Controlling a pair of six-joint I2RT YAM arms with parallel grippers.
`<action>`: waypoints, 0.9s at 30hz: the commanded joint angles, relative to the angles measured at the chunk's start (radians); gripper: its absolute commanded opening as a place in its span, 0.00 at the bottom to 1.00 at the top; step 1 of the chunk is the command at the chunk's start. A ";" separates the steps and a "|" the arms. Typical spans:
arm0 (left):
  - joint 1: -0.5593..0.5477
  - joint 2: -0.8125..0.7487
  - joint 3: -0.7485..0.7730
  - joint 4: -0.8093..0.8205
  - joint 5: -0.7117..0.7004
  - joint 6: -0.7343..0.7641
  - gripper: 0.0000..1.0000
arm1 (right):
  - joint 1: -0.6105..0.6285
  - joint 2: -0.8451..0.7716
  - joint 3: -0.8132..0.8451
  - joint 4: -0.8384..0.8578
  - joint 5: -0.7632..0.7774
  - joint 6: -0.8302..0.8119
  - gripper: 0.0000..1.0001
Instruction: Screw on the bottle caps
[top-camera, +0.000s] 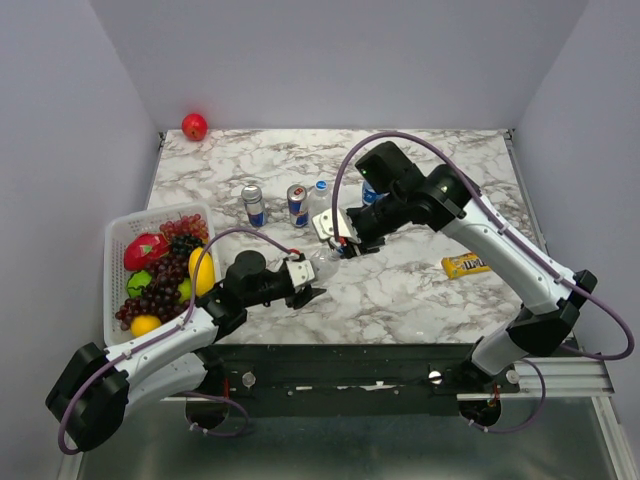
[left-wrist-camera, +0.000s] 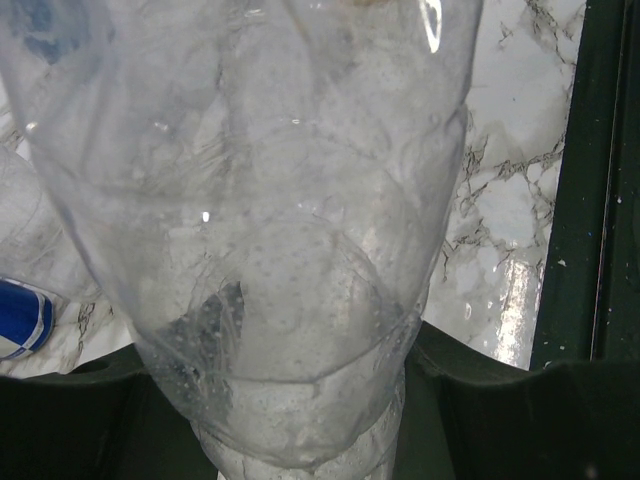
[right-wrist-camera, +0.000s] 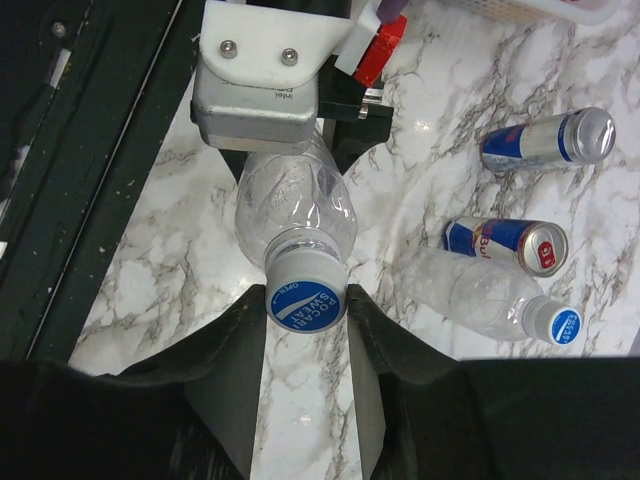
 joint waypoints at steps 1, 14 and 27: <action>0.007 0.001 0.017 0.020 0.035 0.020 0.00 | 0.003 0.019 0.038 -0.045 -0.002 -0.029 0.40; 0.009 -0.007 0.069 -0.081 -0.049 0.325 0.00 | 0.003 0.117 0.144 -0.177 0.026 -0.003 0.29; 0.009 -0.008 0.106 0.054 -0.111 0.040 0.00 | 0.005 0.134 0.072 0.024 0.078 0.348 0.29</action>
